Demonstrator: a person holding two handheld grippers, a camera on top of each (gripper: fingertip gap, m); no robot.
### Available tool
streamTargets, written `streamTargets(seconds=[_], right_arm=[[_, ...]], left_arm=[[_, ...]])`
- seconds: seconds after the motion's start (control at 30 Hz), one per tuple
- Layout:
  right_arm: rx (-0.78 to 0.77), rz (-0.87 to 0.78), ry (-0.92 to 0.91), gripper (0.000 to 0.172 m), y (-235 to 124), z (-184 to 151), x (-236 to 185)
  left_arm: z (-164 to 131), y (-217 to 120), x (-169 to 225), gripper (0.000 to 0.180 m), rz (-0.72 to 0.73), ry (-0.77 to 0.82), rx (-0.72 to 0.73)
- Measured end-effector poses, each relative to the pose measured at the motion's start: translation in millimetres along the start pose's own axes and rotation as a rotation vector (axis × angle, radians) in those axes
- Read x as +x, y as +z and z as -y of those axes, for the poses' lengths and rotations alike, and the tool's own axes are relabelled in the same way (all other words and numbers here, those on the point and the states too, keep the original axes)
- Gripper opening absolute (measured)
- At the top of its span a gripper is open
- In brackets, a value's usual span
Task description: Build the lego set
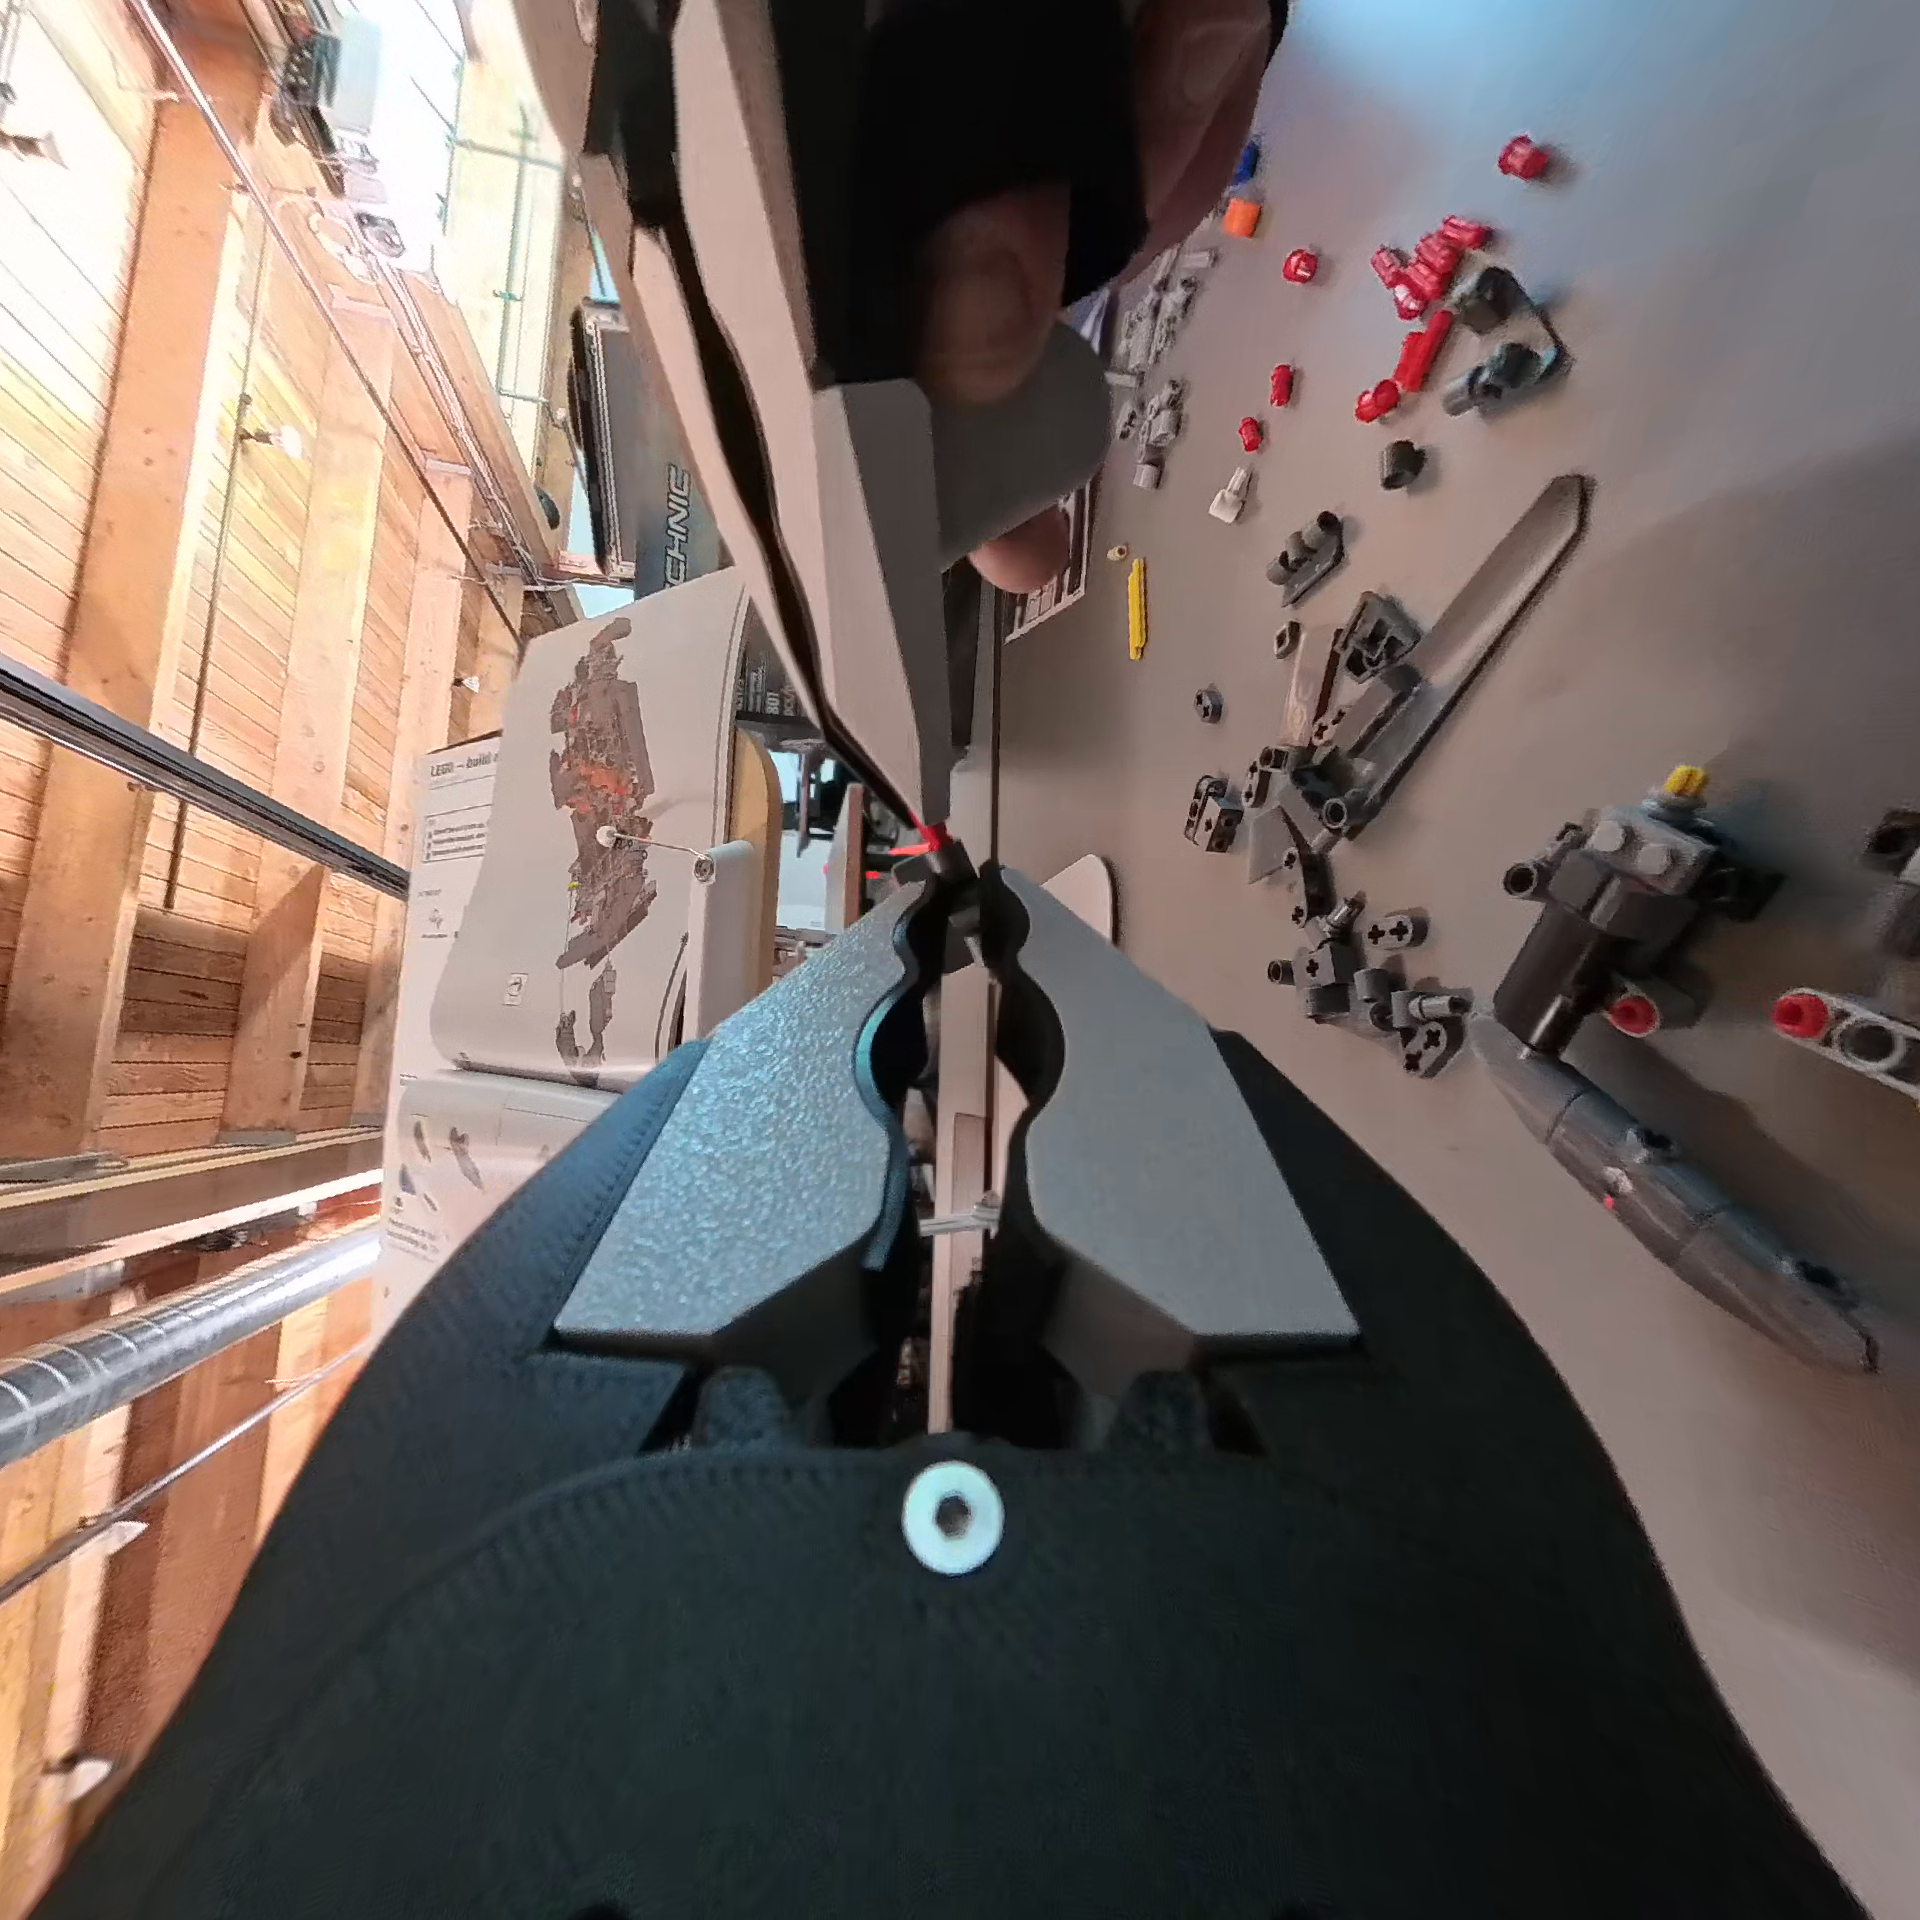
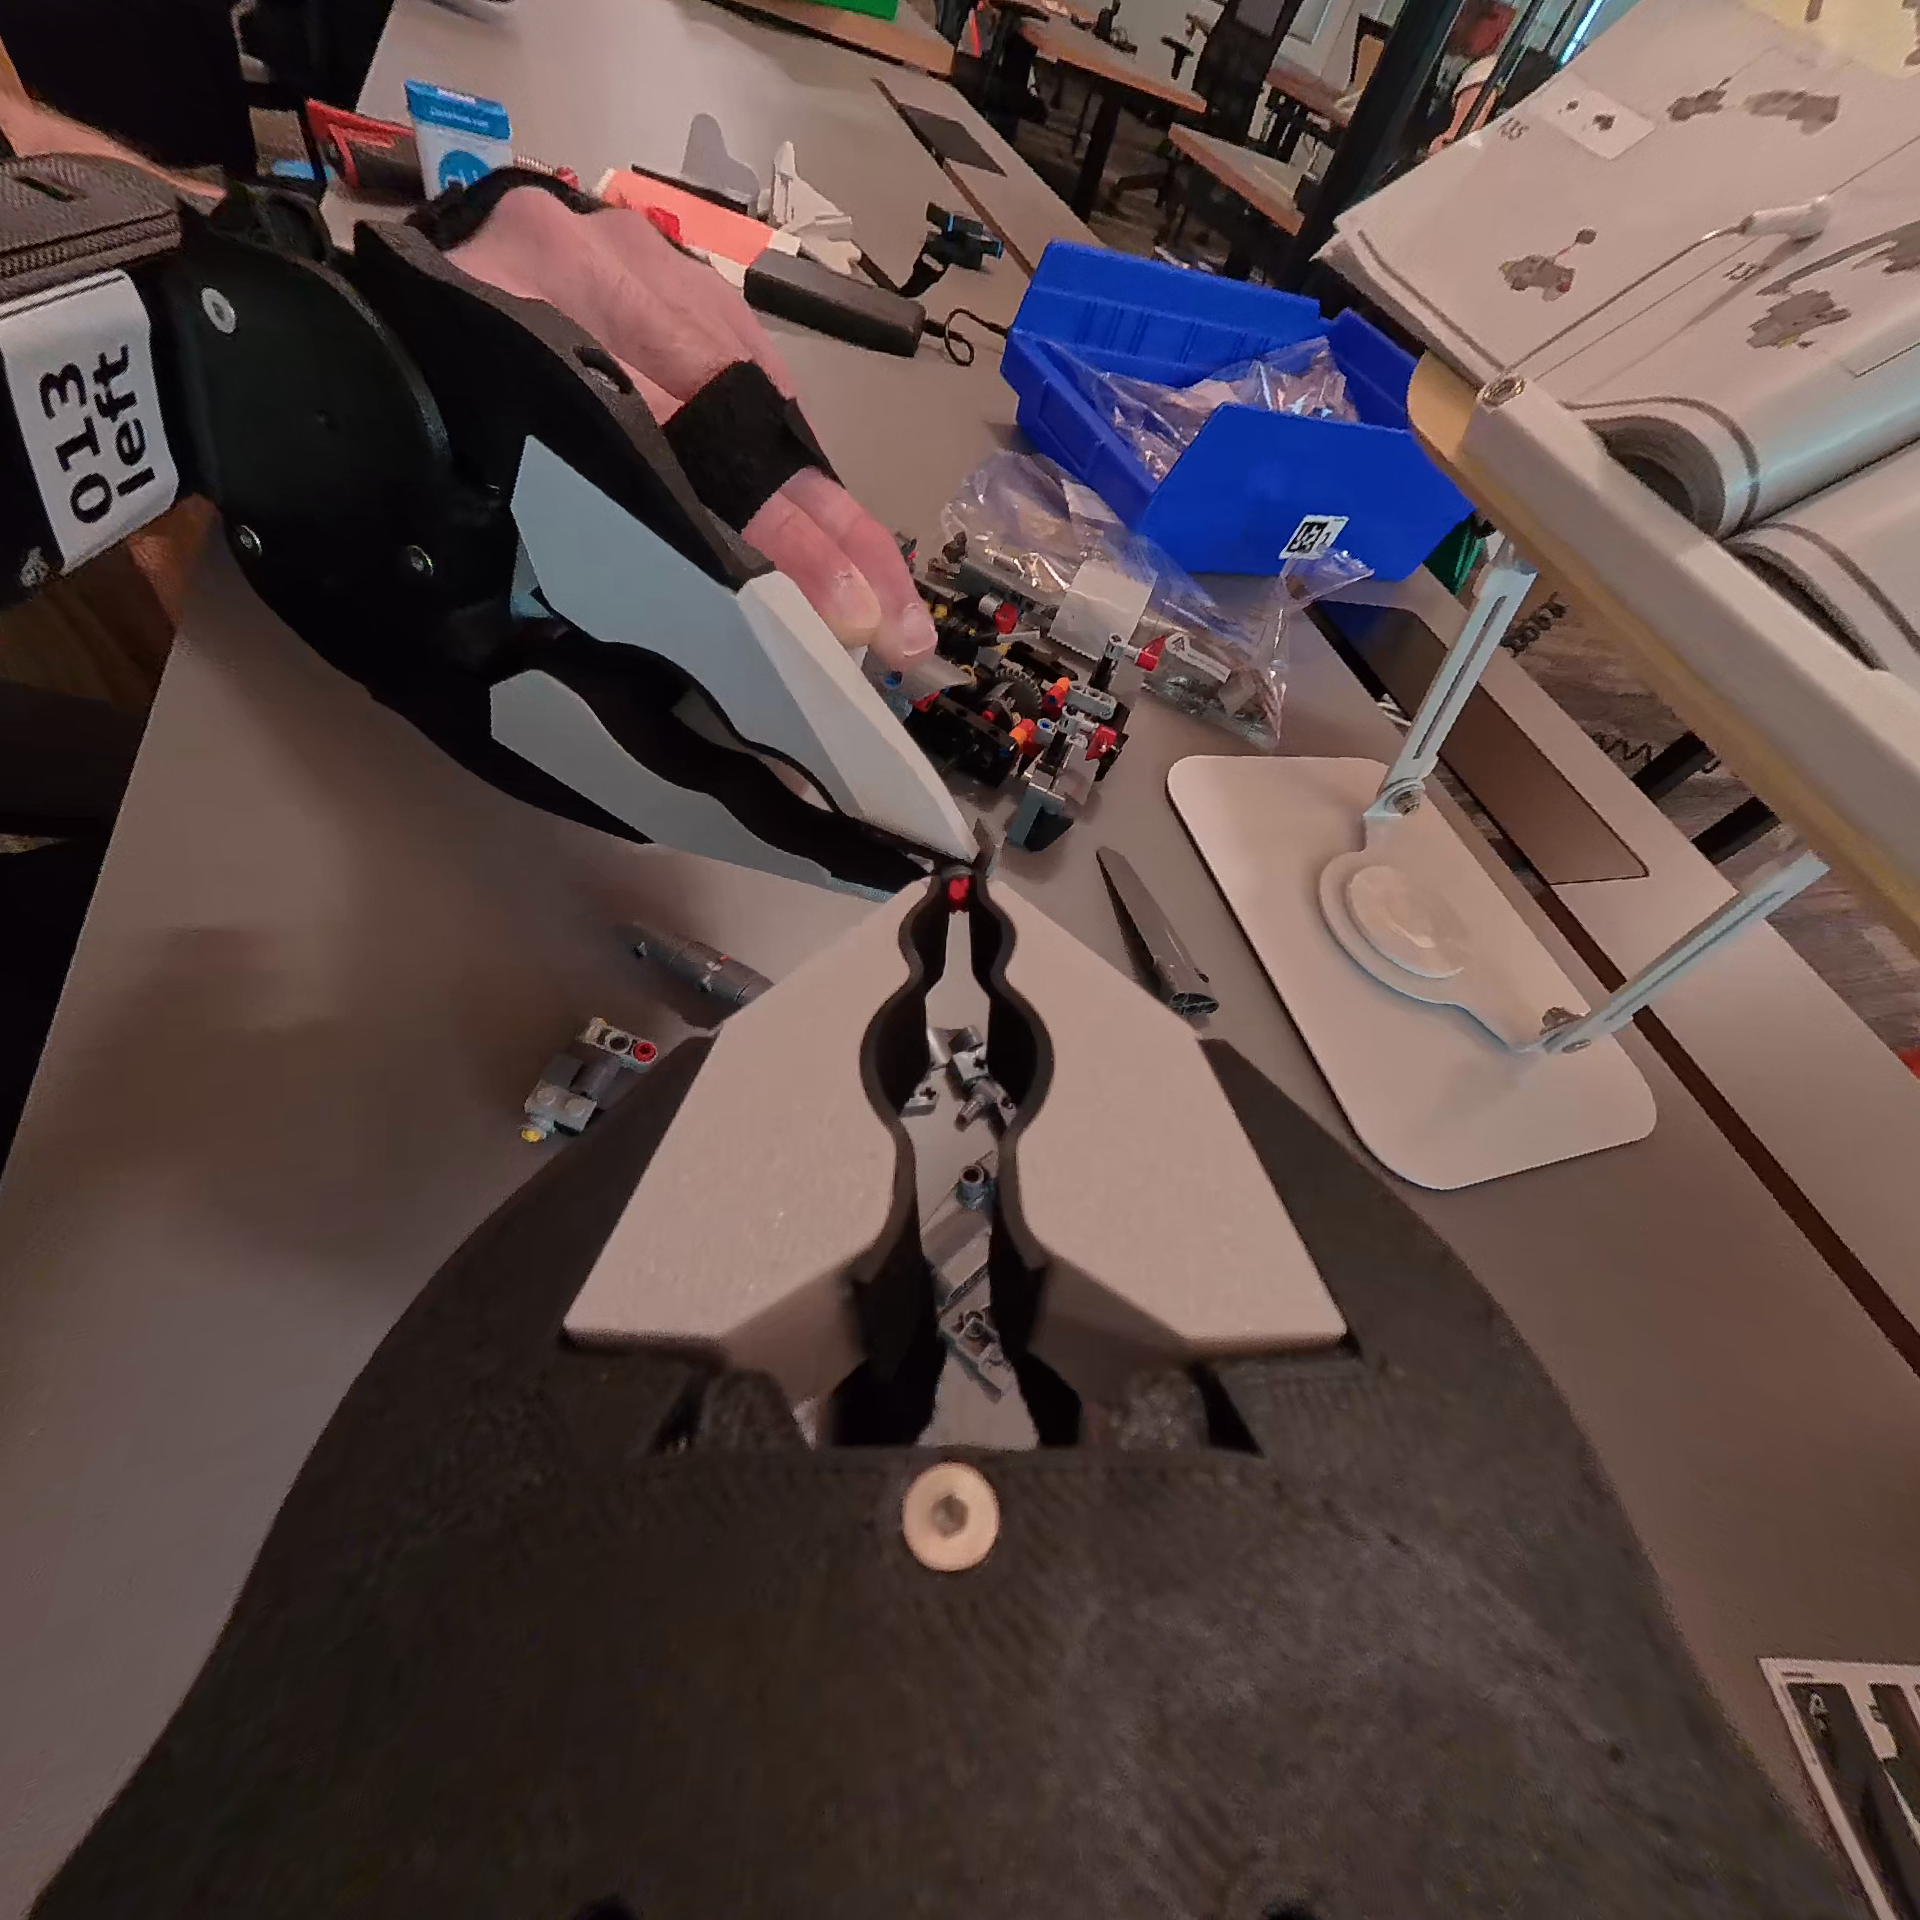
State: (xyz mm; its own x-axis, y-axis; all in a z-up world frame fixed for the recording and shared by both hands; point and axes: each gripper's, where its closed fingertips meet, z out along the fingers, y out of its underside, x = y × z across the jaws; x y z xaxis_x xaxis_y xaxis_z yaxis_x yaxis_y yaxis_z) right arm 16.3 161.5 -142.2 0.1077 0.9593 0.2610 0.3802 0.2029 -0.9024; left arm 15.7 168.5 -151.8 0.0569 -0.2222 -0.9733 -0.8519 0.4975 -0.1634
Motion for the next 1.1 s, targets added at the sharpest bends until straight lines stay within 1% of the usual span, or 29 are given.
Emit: streamTargets(seconds=[0.2, 0.3, 0.37, 0.43, 0.47, 0.53, 0.6, 0.7, 0.8, 0.93, 1.07, 1.1], right_arm=[[0.017, -0.016, -0.014, 0.002, -1, 5, 1], [0.019, -0.012, -0.015, 0.004, -1, 5, 0], [0.025, -0.014, -0.016, 0.011, -2, 6, 0], [0.039, -0.020, -0.024, 0.021, -5, 10, 1], [0.051, -0.033, -0.043, 0.028, -8, 13, 3], [0.030, -0.105, -0.141, 0.035, -15, 14, 8], [-0.006, -0.185, -0.272, 0.040, -19, 10, 13], [-0.028, -0.223, -0.380, 0.057, -19, 10, 10], [-0.025, -0.288, -0.514, 0.061, -20, 17, 9], [-0.015, -0.325, -0.587, 0.061, -20, 27, 8], [0.002, -0.333, -0.587, 0.051, -22, 32, 10], [0.011, -0.334, -0.586, 0.045, -22, 33, 10]], left_arm=[[3, 0, -2, 0.004, -0.029, -0.087, 0.028], [4, 0, -3, 0.004, -0.033, -0.102, 0.036], [5, 0, -2, 0.004, -0.046, -0.125, 0.043], [3, 1, -2, 0.004, -0.051, -0.148, 0.044], [3, 1, -3, 0.004, -0.065, -0.187, 0.053], [3, 1, -7, 0.004, -0.105, -0.322, 0.089], [6, 1, -14, 0.004, -0.169, -0.509, 0.145], [13, 0, -25, 0.004, -0.281, -0.794, 0.245], [25, -3, -31, 0.003, -0.408, -1.014, 0.352], [34, -4, -34, 0.004, -0.510, -1.171, 0.427], [40, -6, -39, 0.003, -0.553, -1.245, 0.484], [41, -6, -40, 0.003, -0.561, -1.257, 0.494]])
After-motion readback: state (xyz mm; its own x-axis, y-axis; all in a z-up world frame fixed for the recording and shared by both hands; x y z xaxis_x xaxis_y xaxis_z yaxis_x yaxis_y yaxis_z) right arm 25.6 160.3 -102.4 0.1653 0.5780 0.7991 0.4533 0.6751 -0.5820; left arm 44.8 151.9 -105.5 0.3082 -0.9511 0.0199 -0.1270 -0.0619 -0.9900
